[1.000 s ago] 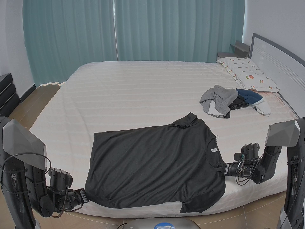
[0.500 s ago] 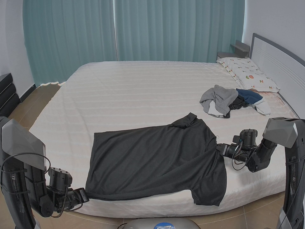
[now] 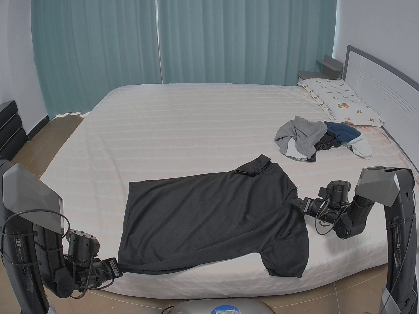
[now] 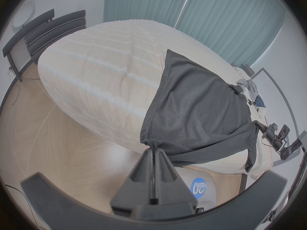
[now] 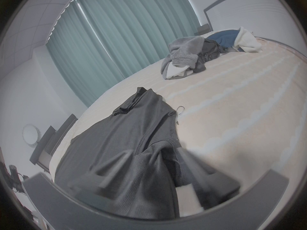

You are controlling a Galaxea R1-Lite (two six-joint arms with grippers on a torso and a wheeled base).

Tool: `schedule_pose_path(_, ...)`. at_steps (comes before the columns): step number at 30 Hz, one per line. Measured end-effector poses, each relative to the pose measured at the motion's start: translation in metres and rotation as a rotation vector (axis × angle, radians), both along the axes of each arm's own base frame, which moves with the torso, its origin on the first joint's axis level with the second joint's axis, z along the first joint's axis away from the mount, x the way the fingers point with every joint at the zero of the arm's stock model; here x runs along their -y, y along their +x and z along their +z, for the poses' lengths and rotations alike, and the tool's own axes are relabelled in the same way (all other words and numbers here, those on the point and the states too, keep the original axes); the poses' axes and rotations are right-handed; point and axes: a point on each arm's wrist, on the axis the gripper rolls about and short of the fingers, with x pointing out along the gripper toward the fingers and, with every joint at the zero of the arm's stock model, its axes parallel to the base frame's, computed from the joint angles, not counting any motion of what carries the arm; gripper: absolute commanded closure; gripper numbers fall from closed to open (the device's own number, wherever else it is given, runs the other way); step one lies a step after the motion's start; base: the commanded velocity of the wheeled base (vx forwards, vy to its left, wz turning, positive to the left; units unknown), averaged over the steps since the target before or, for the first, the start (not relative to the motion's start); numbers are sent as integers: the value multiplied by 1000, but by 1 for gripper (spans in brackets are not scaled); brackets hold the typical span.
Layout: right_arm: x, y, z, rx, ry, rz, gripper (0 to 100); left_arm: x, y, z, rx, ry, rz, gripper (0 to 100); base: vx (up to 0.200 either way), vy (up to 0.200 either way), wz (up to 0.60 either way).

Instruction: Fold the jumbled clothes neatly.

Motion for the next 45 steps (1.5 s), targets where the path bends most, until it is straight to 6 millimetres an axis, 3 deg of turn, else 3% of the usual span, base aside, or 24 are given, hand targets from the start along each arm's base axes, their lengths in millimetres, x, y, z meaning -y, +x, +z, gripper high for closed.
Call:
schedule_pose_path(12, 24, -57, 29, -112, 106, 76, 0, 0, 1, 1, 10, -1, -1, 100, 0, 0, 0)
schedule_pose_path(22, 16, -100, 14, -239, 24, 233, 0, 0, 1, 1, 15, -2, -1, 100, 0, 0, 0)
schedule_pose_path(33, 4, -119, 8, -298, 0, 293, 0, 0, 1, 2, 20, -3, -1, 100, 0, 0, 0)
schedule_pose_path(45, -2, -121, 4, -301, -43, 311, 0, 1, 1, 3, 22, -7, -4, 100, 0, 0, 0)
